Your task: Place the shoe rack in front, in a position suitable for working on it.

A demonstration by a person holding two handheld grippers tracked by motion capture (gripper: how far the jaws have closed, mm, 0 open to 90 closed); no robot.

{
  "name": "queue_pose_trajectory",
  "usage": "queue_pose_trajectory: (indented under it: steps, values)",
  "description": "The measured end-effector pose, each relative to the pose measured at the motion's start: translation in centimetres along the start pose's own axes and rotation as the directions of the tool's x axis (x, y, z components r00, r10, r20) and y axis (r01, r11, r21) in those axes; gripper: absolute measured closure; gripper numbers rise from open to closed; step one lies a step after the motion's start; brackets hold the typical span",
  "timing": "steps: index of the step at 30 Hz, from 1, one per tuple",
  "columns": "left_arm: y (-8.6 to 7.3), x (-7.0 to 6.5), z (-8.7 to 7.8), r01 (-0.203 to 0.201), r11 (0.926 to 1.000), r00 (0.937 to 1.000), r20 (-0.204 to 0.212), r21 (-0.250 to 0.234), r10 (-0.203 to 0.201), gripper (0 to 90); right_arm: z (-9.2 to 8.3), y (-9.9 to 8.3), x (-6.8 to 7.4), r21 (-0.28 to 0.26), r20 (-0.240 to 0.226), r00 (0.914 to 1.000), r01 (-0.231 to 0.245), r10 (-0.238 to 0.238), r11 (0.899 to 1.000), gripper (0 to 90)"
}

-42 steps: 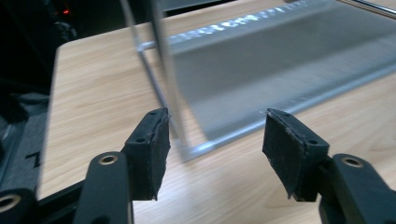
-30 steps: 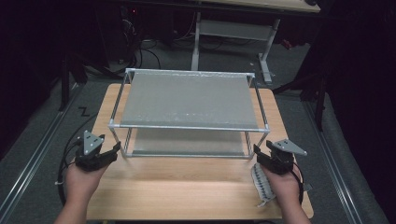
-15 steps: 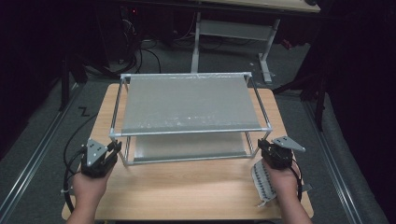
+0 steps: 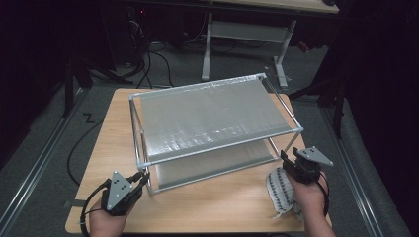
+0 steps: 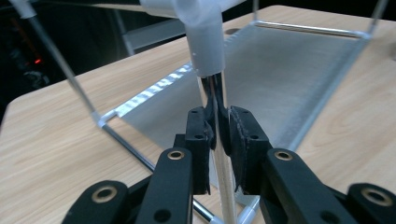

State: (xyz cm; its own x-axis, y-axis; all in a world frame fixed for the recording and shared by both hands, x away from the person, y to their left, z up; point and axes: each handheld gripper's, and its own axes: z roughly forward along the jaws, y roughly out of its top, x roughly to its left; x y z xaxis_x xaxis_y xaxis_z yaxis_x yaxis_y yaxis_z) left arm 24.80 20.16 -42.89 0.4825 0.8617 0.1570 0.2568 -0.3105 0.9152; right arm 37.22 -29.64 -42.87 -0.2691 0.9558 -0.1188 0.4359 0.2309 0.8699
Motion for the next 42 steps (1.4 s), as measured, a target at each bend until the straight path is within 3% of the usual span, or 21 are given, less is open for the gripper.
queue_pose_trajectory:
  steps: [3, 5, 7, 11, 17, 22, 23, 25, 26, 27, 29, 30, 32, 34, 39, 40, 41, 42]
  values:
    - [0.3, -1.1, 0.2, -0.018, 0.9998, 0.9996, 0.024, -0.004, 0.018, 78.3, -0.6, -0.2, -0.5, -0.004, -0.004, 1.0000, -0.005, 0.005, 1.000, 52.4]
    - [0.5, -1.7, 0.4, -0.004, 1.0000, 0.9994, 0.036, -0.006, 0.004, 78.4, -0.9, -0.4, -0.7, -0.004, -0.009, 0.9999, -0.014, 0.014, 1.000, 52.2]
    - [0.7, -2.3, 0.7, 0.013, 0.9999, 0.9984, 0.055, -0.011, -0.013, 78.9, -1.3, -0.7, -0.5, -0.008, -0.021, 0.9995, -0.023, 0.023, 1.000, 52.2]
    - [0.9, -3.5, 0.8, 0.002, 0.9998, 0.9956, 0.093, -0.022, 0.000, 79.1, -2.2, -1.5, 0.1, -0.008, -0.051, 0.9975, -0.049, 0.048, 0.999, 50.7]
    - [1.0, -3.8, 1.3, 0.003, 0.9996, 0.9948, 0.101, -0.027, 0.000, 78.1, -3.3, -3.1, 1.1, 0.026, -0.080, 0.9952, -0.054, 0.056, 0.998, 47.8]
    - [0.8, -3.4, 2.0, -0.017, 0.9997, 0.9879, 0.155, 0.016, 0.014, 51.7, -5.0, -4.0, 1.5, 0.029, -0.075, 0.9955, -0.057, 0.059, 0.998, 45.7]
    - [0.6, -3.2, 2.4, -0.019, 0.9971, 0.9797, 0.200, 0.073, 0.004, 47.0, -6.1, -4.7, 1.4, 0.033, -0.069, 0.9948, -0.073, 0.075, 0.997, 43.9]
    - [0.3, -3.2, 2.5, -0.021, 0.9964, 0.9790, 0.204, 0.082, 0.004, 43.5, -6.4, -5.0, 1.4, 0.036, -0.066, 0.9945, -0.079, 0.081, 0.996, 42.5]
    - [0.1, -3.0, 2.8, -0.013, 0.9956, 0.9756, 0.219, 0.092, -0.007, 41.0, -7.3, -5.7, 1.1, 0.044, -0.054, 0.9923, -0.110, 0.112, 0.993, 39.7]
    - [0.2, -2.8, 2.9, -0.024, 0.9958, 0.9750, 0.222, 0.089, 0.004, 39.3, -7.5, -5.9, 1.0, 0.049, -0.049, 0.9918, -0.115, 0.118, 0.992, 38.4]
    - [0.6, -2.5, 3.0, -0.093, 0.9934, 0.9818, 0.172, 0.067, 0.081, 37.2, -7.9, -6.5, 0.9, 0.067, -0.031, 0.9919, -0.120, 0.123, 0.990, 34.4]
    - [0.7, -2.1, 3.0, -0.092, 0.9938, 0.9823, 0.169, 0.062, 0.081, 35.6, -7.9, -6.9, 0.7, 0.080, -0.034, 0.9916, -0.122, 0.125, 0.989, 32.1]
    - [0.6, -1.5, 3.0, -0.042, 0.9979, 0.9789, 0.202, 0.049, 0.031, 34.9, -7.6, -7.6, 0.5, 0.122, -0.037, 0.9899, -0.132, 0.137, 0.984, 29.2]
    - [0.4, -1.4, 3.0, -0.030, 0.9984, 0.9771, 0.212, 0.049, 0.019, 34.3, -7.0, -8.3, 0.4, 0.152, -0.033, 0.9921, -0.115, 0.121, 0.982, 27.2]
    - [0.2, -1.7, 3.1, -0.019, 0.9980, 0.9746, 0.224, 0.061, 0.005, 33.8, -4.7, -9.7, 0.3, 0.274, -0.026, 0.9878, -0.141, 0.154, 0.951, 23.2]
    - [0.3, -1.8, 2.4, -0.058, 0.9971, 0.9820, 0.183, 0.049, 0.048, 37.3, -4.5, -9.8, 0.3, 0.279, -0.026, 0.9884, -0.137, 0.150, 0.950, 24.2]
    - [0.4, -1.8, 1.7, -0.078, 0.9969, 0.9854, 0.153, 0.009, 0.075, 41.3, -4.4, -9.8, 0.5, 0.286, -0.023, 0.9886, -0.136, 0.149, 0.948, 24.8]
    - [0.5, -1.6, 1.2, -0.070, 0.9974, 0.9869, 0.144, -0.018, 0.072, 43.2, -4.4, -9.7, 0.6, 0.291, -0.023, 0.9889, -0.134, 0.147, 0.947, 26.3]
